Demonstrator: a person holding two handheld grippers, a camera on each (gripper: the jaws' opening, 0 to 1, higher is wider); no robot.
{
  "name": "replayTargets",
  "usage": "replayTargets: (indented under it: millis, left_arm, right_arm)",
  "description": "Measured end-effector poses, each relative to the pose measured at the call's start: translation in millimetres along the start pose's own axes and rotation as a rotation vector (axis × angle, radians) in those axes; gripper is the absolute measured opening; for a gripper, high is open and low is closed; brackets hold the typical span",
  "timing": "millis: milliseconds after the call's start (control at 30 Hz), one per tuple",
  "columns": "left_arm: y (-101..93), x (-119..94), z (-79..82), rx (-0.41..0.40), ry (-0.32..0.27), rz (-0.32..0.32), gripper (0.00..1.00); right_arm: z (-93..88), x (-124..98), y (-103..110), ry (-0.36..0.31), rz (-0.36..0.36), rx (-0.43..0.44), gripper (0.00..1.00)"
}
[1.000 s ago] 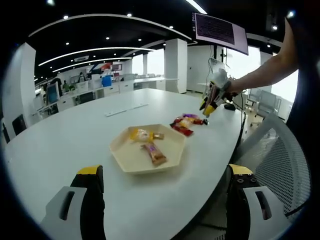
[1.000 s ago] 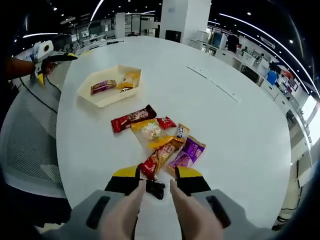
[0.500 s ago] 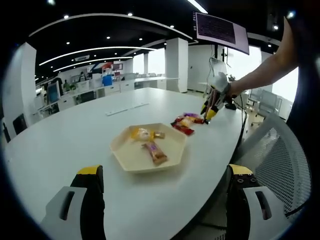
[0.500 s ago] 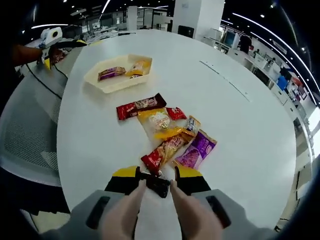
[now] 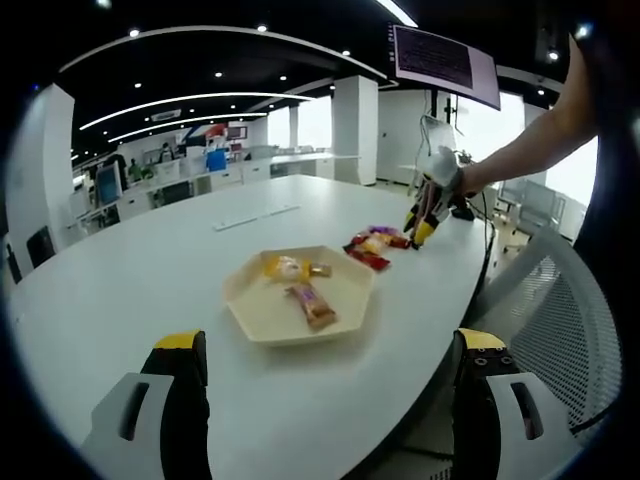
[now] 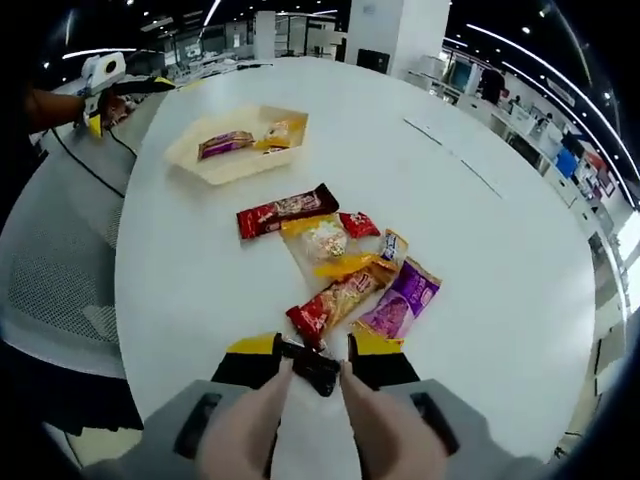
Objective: Place the target food into the container with the food tongs after gripping and lifting it, then release it inside without dropping or visibly crushing the food.
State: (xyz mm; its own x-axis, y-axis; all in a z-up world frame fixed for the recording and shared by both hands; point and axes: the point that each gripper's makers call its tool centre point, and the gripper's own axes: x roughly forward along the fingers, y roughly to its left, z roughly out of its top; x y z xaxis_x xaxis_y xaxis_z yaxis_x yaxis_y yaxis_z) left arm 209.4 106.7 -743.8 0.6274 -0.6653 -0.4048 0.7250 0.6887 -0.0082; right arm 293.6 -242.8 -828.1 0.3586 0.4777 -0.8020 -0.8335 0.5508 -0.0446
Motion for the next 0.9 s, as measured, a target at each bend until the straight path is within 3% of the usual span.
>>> replayTargets:
  millis: [233, 900]
  left_arm:
    - [-0.2, -1, 0.8, -0.001, -0.003, 0.001, 0.99]
    - [0.7, 0, 1.5, -0.001, -0.008, 0.001, 0.99]
  right_arm:
    - [1.1, 1, 1, 0.016, -0.02, -0.041, 0.22]
    - [16.3, -20, -1, 0.002, 0.0, 0.014, 0.23]
